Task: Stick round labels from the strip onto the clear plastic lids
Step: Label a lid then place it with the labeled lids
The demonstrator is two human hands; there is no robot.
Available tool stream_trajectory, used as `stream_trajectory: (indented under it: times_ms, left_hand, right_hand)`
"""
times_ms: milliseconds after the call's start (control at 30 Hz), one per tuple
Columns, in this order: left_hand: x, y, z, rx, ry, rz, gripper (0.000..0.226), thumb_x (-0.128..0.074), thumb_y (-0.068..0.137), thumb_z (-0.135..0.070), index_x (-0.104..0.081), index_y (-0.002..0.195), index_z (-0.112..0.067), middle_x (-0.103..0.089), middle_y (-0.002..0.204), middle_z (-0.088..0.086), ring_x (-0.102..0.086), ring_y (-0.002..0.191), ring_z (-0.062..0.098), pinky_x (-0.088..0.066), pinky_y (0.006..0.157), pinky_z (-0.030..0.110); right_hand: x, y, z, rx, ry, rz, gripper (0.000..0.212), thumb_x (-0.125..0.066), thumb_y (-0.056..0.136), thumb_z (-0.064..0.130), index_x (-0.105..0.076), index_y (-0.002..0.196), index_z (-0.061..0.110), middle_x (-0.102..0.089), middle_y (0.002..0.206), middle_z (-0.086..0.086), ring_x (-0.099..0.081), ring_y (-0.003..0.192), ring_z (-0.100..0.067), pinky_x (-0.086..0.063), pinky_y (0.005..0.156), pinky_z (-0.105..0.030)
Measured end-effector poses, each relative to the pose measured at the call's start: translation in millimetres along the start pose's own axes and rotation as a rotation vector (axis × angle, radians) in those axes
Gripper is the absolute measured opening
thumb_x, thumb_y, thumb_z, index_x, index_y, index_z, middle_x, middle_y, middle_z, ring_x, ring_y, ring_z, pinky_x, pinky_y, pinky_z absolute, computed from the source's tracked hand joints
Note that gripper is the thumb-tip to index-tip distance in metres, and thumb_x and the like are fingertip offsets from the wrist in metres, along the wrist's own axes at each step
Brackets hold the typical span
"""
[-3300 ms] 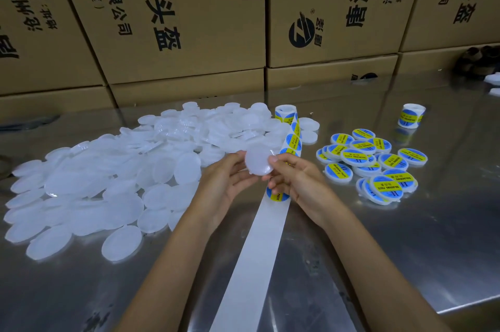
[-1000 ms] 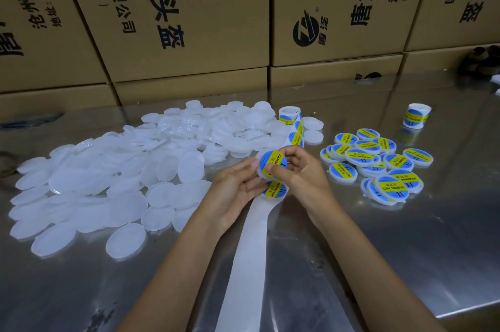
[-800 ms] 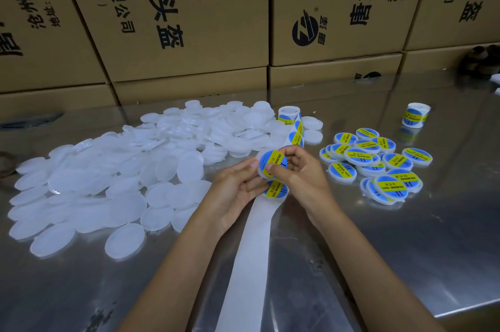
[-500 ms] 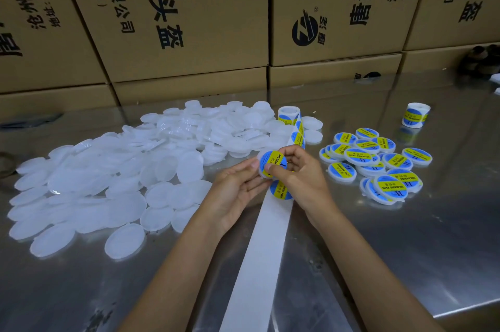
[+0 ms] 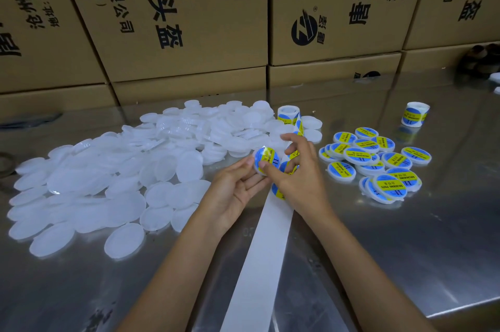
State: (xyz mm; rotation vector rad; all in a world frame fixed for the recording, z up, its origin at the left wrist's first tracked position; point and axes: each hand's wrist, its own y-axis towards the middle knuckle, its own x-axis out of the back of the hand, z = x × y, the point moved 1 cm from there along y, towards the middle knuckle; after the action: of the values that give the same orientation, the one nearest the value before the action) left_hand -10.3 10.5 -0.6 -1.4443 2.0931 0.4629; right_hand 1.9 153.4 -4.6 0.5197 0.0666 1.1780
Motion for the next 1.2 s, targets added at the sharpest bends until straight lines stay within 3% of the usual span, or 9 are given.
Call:
stream_trajectory:
  times_ms: [100, 200, 267, 400, 500, 633, 867, 1067, 1200]
  left_hand:
    - [-0.8, -1.6, -2.0, 0.014, -0.109, -0.014, 0.025, -0.047, 0.101, -0.005, -0.069, 0.111, 0.004, -0.073, 0.114, 0.021, -0.072, 0.107, 0.03, -0.061, 0.079, 0.035]
    - [-4.3, -2.7, -1.2, 0.022, -0.133, -0.007, 0.03, -0.05, 0.099, -0.006, -0.079, 0.098, 0.0, -0.072, 0.116, 0.022, -0.071, 0.108, 0.031, -0.061, 0.08, 0.034]
    - [-7.0, -3.3, -0.7, 0.017, -0.159, 0.005, 0.029, -0.049, 0.099, -0.007, -0.075, 0.107, 0.003, -0.07, 0.12, 0.023, -0.07, 0.11, 0.033, -0.061, 0.082, 0.035]
    - [-8.9, -2.3, -1.2, 0.005, -0.156, 0.048, 0.034, -0.048, 0.1, -0.01, -0.058, 0.128, 0.007, -0.065, 0.128, 0.026, -0.064, 0.12, 0.037, -0.058, 0.092, 0.036]
    - [-9.2, -1.4, -0.2, -0.003, -0.112, 0.033, 0.033, -0.045, 0.102, -0.008, -0.058, 0.129, 0.006, -0.065, 0.129, 0.025, -0.062, 0.124, 0.036, -0.054, 0.1, 0.037]
    - [-9.1, -3.3, -1.9, 0.002, -0.112, 0.021, 0.03, -0.053, 0.097, -0.01, -0.064, 0.122, 0.002, -0.069, 0.124, 0.02, -0.068, 0.115, 0.028, -0.058, 0.092, 0.033]
    - [-5.7, -6.4, -5.7, -0.196, 0.44, -0.137, 0.042, -0.072, 0.086, 0.002, -0.066, 0.125, -0.013, -0.076, 0.105, 0.014, -0.074, 0.093, 0.026, -0.06, 0.079, 0.031]
    - [-4.1, -10.6, -12.3, -0.229, 0.447, -0.167, 0.041, -0.081, 0.079, -0.002, -0.073, 0.116, -0.019, -0.077, 0.093, 0.014, -0.076, 0.089, 0.027, -0.061, 0.071, 0.027]
    - [-0.9, -10.5, -12.2, -0.267, 0.353, -0.325, 0.016, -0.079, 0.084, -0.01, -0.08, 0.099, -0.015, -0.078, 0.092, 0.011, -0.076, 0.084, 0.023, -0.06, 0.064, 0.024]
  right_hand:
    - [1.3, 0.5, 0.1, -0.02, -0.01, 0.021, 0.056, -0.082, 0.072, 0.047, -0.052, 0.118, 0.037, -0.047, 0.1, 0.013, -0.046, 0.068, -0.005, -0.042, 0.064, -0.01]
    - [-1.8, -1.4, -1.0, 0.007, -0.152, 0.047, 0.046, -0.074, 0.07, 0.066, -0.055, 0.092, 0.031, -0.054, 0.087, 0.013, -0.05, 0.069, -0.007, -0.041, 0.06, -0.019]
    - [-2.2, -2.2, -1.9, 0.003, -0.217, 0.035, 0.052, -0.068, 0.07, 0.073, -0.049, 0.077, 0.025, -0.052, 0.074, 0.009, -0.049, 0.063, -0.009, -0.039, 0.055, -0.027]
    - [-0.7, -3.5, -2.3, 0.013, -0.227, 0.05, 0.051, -0.062, 0.079, 0.069, -0.042, 0.072, 0.023, -0.052, 0.065, 0.008, -0.05, 0.061, -0.009, -0.034, 0.056, -0.025]
    - [0.2, -4.9, -0.6, 0.026, -0.219, 0.038, 0.046, -0.057, 0.088, 0.061, -0.037, 0.069, 0.024, -0.048, 0.06, 0.01, -0.047, 0.059, -0.011, -0.034, 0.054, -0.028]
    - [2.9, -4.3, -0.6, 0.069, -0.245, 0.022, 0.046, -0.046, 0.101, 0.047, -0.03, 0.066, 0.021, -0.045, 0.054, 0.007, -0.04, 0.056, -0.016, -0.031, 0.053, -0.032]
    - [2.9, -0.8, -7.2, 0.065, -0.29, 0.07, 0.033, -0.041, 0.105, 0.036, -0.062, 0.086, 0.018, -0.049, 0.056, 0.007, -0.048, 0.064, -0.022, -0.031, 0.058, -0.031]
    - [1.8, -1.9, -3.1, 0.007, -0.146, 0.133, 0.042, -0.038, 0.099, 0.055, -0.043, 0.074, 0.021, -0.048, 0.058, 0.012, -0.043, 0.059, -0.012, -0.033, 0.058, -0.032]
    - [-5.8, -9.1, 1.3, 0.013, -0.231, 0.251, 0.057, -0.044, 0.081, 0.078, -0.035, 0.069, 0.023, -0.045, 0.054, 0.016, -0.041, 0.056, -0.008, -0.034, 0.058, -0.03]
